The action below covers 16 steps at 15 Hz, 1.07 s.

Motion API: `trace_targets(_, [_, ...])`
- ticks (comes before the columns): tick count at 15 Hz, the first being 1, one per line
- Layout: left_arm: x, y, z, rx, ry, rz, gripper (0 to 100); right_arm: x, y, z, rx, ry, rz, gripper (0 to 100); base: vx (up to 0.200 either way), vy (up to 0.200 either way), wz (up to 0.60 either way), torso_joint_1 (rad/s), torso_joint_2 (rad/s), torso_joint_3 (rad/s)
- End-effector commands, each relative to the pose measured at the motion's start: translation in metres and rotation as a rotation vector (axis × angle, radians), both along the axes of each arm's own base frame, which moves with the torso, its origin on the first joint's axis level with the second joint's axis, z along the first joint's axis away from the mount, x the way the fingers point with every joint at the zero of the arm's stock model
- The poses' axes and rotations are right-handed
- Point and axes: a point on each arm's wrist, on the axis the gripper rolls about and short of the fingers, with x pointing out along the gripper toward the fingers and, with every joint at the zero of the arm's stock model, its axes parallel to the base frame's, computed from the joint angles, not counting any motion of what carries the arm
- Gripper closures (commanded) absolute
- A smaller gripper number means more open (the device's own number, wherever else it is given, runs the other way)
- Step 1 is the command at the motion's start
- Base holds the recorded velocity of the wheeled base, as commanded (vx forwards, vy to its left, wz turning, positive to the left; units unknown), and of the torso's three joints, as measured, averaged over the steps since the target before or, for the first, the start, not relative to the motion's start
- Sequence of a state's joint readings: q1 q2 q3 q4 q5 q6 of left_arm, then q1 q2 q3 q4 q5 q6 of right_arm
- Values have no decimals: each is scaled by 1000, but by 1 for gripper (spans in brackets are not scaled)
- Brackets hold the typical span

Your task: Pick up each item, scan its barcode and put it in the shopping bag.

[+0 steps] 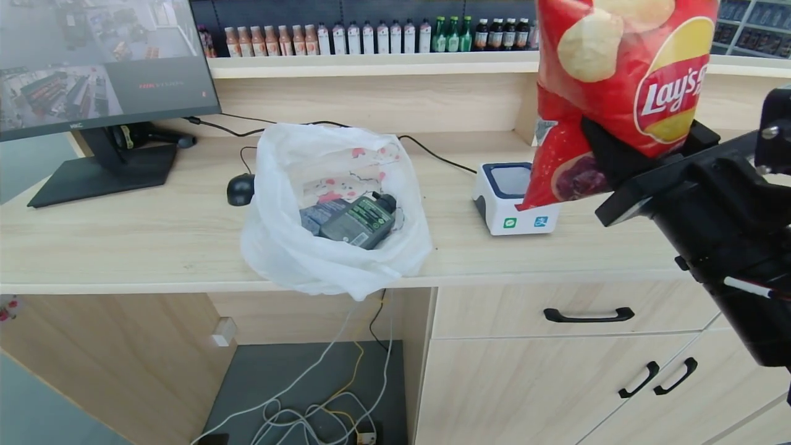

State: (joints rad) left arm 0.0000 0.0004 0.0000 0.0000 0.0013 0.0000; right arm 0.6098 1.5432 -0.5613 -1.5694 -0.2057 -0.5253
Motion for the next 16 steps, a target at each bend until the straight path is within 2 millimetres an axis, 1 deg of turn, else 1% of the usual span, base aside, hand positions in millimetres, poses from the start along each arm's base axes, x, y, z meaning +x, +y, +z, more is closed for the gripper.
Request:
trace_targets(1, [0, 0, 0, 0, 0, 0, 0, 3, 4, -6, -70, 0, -32, 100, 0, 0, 0, 0, 0, 0])
trace_targets(3, [0, 0, 0, 0, 0, 0, 0, 10, 9, -6, -153, -34, -87, 100, 0, 0, 0, 0, 0, 0])
trace_targets(5, [0, 0, 0, 0, 0, 0, 0, 16, 14, -6, -198, -53, -116, 100, 0, 0, 0, 0, 0, 0])
trace_targets(6, [0, 0, 0, 0, 0, -1, 0, 21, 17, -6, -217, -66, -113, 100, 0, 0, 0, 0, 0, 0])
trace_targets(7, [0, 0, 0, 0, 0, 0, 0, 32, 22, -7, -260, -90, -96, 100, 0, 0, 0, 0, 0, 0])
trace_targets(9, [0, 0, 0, 0, 0, 0, 0, 40, 21, -10, -328, -47, -103, 100, 0, 0, 0, 0, 0, 0])
trace_targets(10, [0, 0, 0, 0, 0, 0, 0, 41, 21, -9, -335, -42, -105, 100, 0, 0, 0, 0, 0, 0])
trace_targets(11, [0, 0, 0, 0, 0, 0, 0, 52, 20, 1, -364, -24, -99, 100, 0, 0, 0, 0, 0, 0])
trace_targets(13, [0, 0, 0, 0, 0, 0, 0, 64, 12, 10, -415, 23, -98, 100, 0, 0, 0, 0, 0, 0])
trace_targets(14, [0, 0, 0, 0, 0, 0, 0, 68, 9, 12, -440, 46, -87, 100, 0, 0, 0, 0, 0, 0])
trace_targets(16, [0, 0, 0, 0, 1, 0, 0, 72, 3, 22, -456, 86, -87, 100, 0, 0, 0, 0, 0, 0])
